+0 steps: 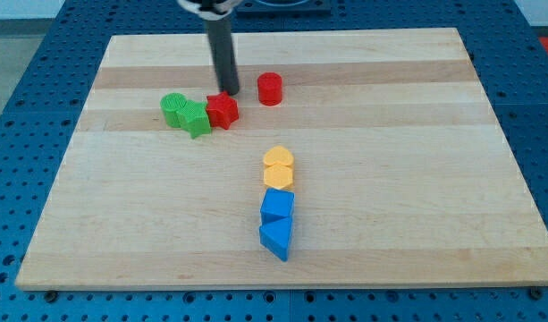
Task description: Move the green circle slightly towards left side
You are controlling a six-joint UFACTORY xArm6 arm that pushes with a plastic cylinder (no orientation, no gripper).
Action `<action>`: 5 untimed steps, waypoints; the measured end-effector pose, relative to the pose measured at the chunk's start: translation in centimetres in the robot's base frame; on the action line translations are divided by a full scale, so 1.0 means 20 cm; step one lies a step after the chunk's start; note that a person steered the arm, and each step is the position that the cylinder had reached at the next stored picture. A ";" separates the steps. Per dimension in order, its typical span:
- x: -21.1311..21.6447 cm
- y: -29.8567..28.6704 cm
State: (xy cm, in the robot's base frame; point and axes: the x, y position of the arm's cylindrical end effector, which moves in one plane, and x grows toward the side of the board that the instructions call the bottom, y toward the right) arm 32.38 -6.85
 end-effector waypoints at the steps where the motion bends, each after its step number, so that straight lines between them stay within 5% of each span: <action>1: 0.10 0.19; 5: 0.22 -0.28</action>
State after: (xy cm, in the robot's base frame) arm 36.88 -12.46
